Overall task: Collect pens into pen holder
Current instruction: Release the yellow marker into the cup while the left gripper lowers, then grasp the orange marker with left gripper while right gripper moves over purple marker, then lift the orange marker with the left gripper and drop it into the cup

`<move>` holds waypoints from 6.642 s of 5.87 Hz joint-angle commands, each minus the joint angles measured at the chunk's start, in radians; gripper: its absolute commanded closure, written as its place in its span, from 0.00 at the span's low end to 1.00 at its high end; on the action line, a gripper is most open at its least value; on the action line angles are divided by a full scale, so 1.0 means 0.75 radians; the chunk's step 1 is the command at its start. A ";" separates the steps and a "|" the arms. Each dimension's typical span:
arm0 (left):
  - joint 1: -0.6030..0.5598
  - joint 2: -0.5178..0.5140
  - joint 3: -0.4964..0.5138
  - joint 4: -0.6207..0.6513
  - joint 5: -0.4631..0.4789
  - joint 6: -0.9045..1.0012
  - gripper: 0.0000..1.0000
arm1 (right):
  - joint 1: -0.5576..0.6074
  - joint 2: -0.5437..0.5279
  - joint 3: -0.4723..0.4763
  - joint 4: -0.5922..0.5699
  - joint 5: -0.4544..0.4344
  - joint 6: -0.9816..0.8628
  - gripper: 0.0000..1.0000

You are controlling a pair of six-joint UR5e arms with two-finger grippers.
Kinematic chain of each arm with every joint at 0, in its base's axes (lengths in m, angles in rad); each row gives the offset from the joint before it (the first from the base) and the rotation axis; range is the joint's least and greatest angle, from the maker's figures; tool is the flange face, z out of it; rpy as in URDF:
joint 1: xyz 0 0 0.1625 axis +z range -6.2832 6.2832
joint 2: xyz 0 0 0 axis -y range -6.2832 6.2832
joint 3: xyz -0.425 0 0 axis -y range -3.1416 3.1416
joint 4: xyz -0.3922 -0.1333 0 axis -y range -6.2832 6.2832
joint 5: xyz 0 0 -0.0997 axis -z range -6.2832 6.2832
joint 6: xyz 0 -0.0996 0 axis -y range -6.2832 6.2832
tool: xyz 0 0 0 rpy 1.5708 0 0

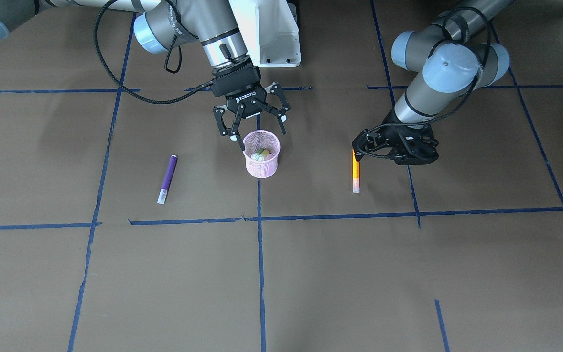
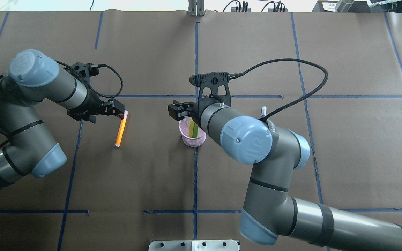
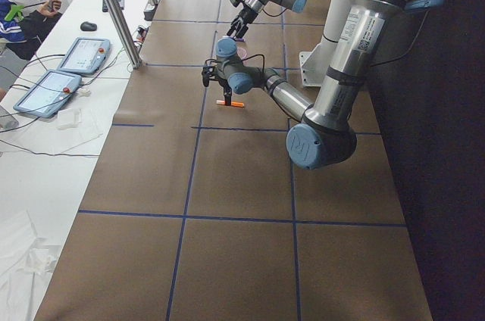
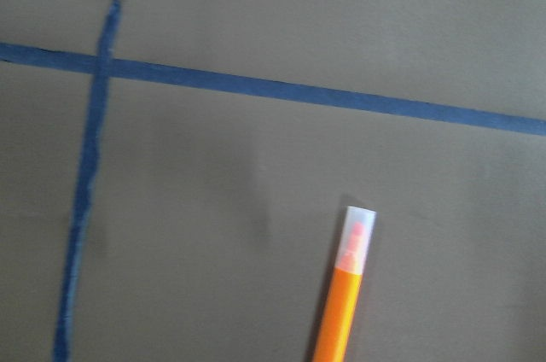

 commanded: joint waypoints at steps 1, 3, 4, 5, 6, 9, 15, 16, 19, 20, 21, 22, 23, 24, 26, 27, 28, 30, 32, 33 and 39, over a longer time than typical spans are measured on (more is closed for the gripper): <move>0.014 -0.038 0.053 0.020 -0.001 0.119 0.00 | 0.156 -0.029 0.081 -0.208 0.351 0.013 0.00; 0.016 -0.119 0.092 0.210 0.049 0.315 0.00 | 0.315 -0.024 0.200 -0.700 0.718 0.011 0.00; 0.038 -0.146 0.136 0.211 0.068 0.309 0.00 | 0.355 -0.034 0.217 -0.735 0.778 0.007 0.00; 0.045 -0.172 0.173 0.207 0.068 0.301 0.00 | 0.359 -0.044 0.219 -0.733 0.777 0.009 0.00; 0.065 -0.175 0.190 0.201 0.068 0.299 0.00 | 0.367 -0.046 0.219 -0.733 0.775 0.009 0.00; 0.069 -0.177 0.202 0.201 0.068 0.301 0.14 | 0.375 -0.052 0.237 -0.733 0.777 0.009 0.00; 0.069 -0.187 0.225 0.201 0.068 0.301 0.56 | 0.377 -0.070 0.250 -0.731 0.775 0.009 0.00; 0.069 -0.185 0.227 0.201 0.070 0.301 0.74 | 0.378 -0.071 0.250 -0.731 0.775 0.009 0.00; 0.047 -0.185 0.211 0.207 0.068 0.296 1.00 | 0.378 -0.071 0.252 -0.731 0.771 0.009 0.00; -0.006 -0.185 0.142 0.223 0.060 0.296 1.00 | 0.380 -0.085 0.252 -0.731 0.777 0.005 0.00; -0.019 -0.185 0.024 0.257 0.068 0.292 1.00 | 0.382 -0.111 0.262 -0.731 0.779 -0.008 0.00; -0.019 -0.185 -0.099 0.260 0.068 0.296 1.00 | 0.382 -0.128 0.268 -0.731 0.779 -0.010 0.00; -0.017 -0.223 -0.173 0.250 0.068 0.300 1.00 | 0.382 -0.128 0.270 -0.731 0.779 -0.010 0.00; -0.017 -0.262 -0.212 0.193 0.070 0.294 1.00 | 0.382 -0.128 0.270 -0.731 0.779 -0.010 0.00; 0.036 -0.265 -0.101 -0.345 0.227 0.083 1.00 | 0.384 -0.138 0.268 -0.731 0.781 -0.012 0.00; 0.105 -0.255 0.025 -0.611 0.359 0.080 1.00 | 0.384 -0.138 0.268 -0.731 0.781 -0.012 0.00; 0.157 -0.265 0.091 -0.745 0.458 0.074 1.00 | 0.384 -0.152 0.268 -0.731 0.783 -0.012 0.00; 0.208 -0.261 0.131 -0.850 0.483 0.071 1.00 | 0.388 -0.183 0.278 -0.729 0.785 -0.036 0.00; 0.251 -0.263 0.202 -0.924 0.557 0.071 1.00 | 0.396 -0.195 0.284 -0.729 0.785 -0.044 0.00; 0.261 -0.261 0.227 -0.930 0.559 0.071 1.00 | 0.394 -0.193 0.284 -0.729 0.785 -0.042 0.00; 0.274 -0.263 0.225 -0.941 0.563 -0.059 0.00 | 0.398 -0.193 0.278 -0.729 0.783 -0.044 0.00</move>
